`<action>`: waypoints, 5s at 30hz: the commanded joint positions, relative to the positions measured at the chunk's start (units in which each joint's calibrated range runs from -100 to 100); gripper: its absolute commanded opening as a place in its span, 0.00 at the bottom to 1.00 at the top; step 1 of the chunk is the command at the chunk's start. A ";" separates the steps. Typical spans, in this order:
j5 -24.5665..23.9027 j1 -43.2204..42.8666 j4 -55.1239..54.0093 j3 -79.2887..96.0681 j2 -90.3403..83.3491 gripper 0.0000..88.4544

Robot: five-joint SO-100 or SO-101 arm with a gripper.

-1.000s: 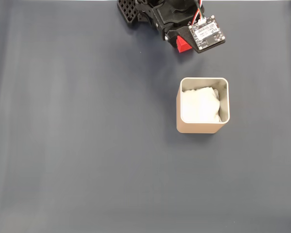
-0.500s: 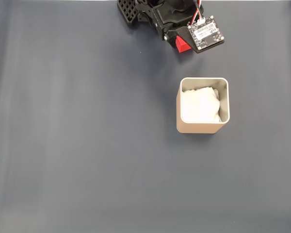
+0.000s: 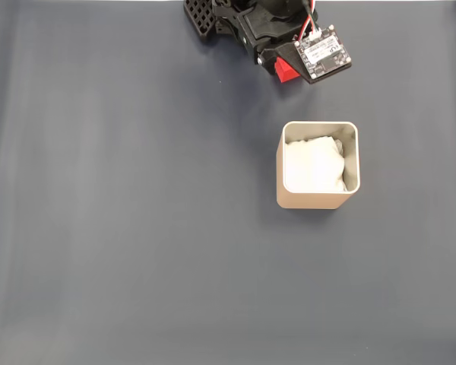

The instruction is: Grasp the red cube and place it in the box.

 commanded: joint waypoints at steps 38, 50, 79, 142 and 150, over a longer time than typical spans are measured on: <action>1.90 -0.05 2.28 -0.94 0.95 0.00; 1.71 -0.05 4.66 -6.40 2.25 0.08; 3.37 4.14 2.12 -1.39 -6.49 0.43; 4.44 4.78 6.30 11.83 -16.01 0.41; 4.40 4.50 6.47 11.83 -16.19 0.40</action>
